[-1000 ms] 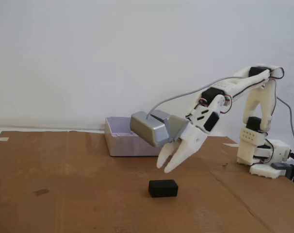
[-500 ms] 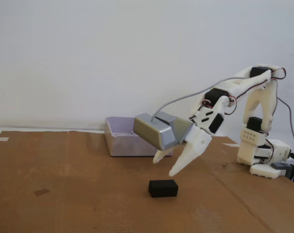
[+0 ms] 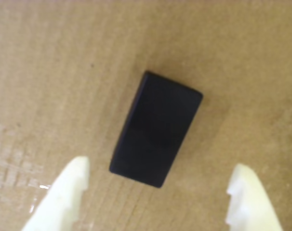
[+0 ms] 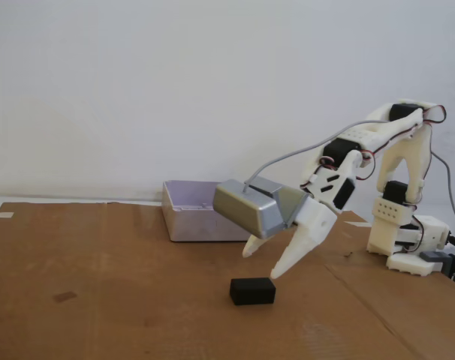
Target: Grasp a block and put it in the box.
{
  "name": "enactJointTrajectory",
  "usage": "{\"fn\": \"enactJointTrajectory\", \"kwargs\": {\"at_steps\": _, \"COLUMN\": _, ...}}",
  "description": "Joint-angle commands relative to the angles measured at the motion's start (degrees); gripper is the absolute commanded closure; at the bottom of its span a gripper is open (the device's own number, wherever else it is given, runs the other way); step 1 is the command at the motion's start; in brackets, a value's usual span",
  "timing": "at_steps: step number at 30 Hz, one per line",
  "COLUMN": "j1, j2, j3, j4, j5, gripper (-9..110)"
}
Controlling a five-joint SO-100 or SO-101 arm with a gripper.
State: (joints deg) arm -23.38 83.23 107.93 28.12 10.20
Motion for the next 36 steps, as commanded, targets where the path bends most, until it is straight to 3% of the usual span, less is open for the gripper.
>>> {"fn": "enactJointTrajectory", "kwargs": {"at_steps": 1, "j1": -0.1, "j2": 6.3, "j3": -3.3, "j4": -0.4, "j5": 0.5, "gripper": 66}}
{"fn": "enactJointTrajectory", "kwargs": {"at_steps": 36, "j1": 0.2, "j2": -6.5, "j3": -10.1, "j4": -1.1, "j5": 0.3, "gripper": 66}}
